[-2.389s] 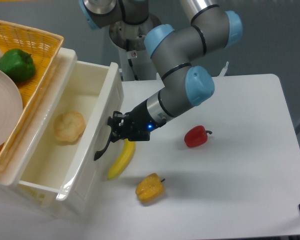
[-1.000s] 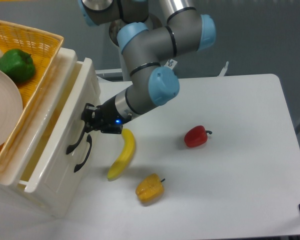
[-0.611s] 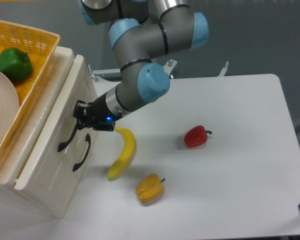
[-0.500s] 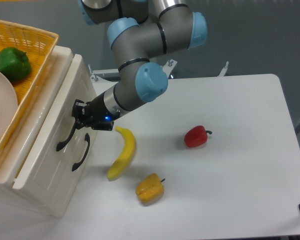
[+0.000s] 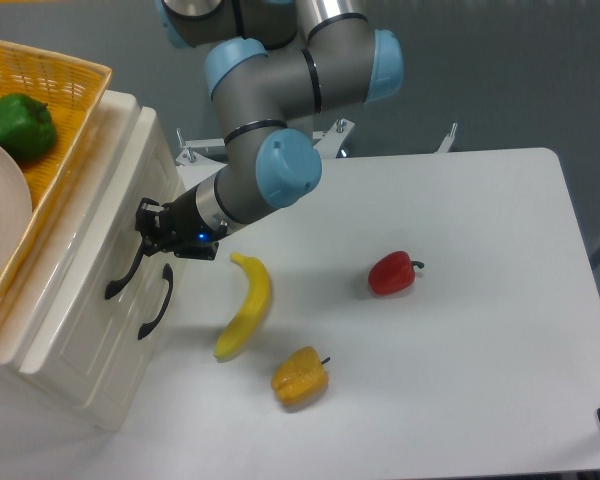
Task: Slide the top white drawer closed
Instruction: 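Push the drawer front with the gripper into the cabinet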
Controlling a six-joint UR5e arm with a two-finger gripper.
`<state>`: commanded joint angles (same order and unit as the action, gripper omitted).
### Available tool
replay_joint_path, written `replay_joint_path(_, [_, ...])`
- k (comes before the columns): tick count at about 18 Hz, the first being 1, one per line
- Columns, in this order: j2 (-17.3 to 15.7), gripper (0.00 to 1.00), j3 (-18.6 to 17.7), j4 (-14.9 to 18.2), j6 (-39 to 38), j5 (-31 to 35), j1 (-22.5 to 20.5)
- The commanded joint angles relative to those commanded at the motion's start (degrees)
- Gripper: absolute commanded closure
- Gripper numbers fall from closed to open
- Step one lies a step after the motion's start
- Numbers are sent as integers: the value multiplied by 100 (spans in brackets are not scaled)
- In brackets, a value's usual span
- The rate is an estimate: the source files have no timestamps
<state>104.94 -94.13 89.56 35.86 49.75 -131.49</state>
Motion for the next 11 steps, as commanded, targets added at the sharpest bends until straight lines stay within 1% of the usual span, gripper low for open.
replay_joint_path(3, [26,100,-9,-9,-61,140,44])
replay_joint_path(8, [27,96,26,-18,-44,158,18])
replay_joint_path(9, [18,91,61,-9,-44,193,-17])
replay_joint_path(11, [-17,65,88,-17,-27,534,-157])
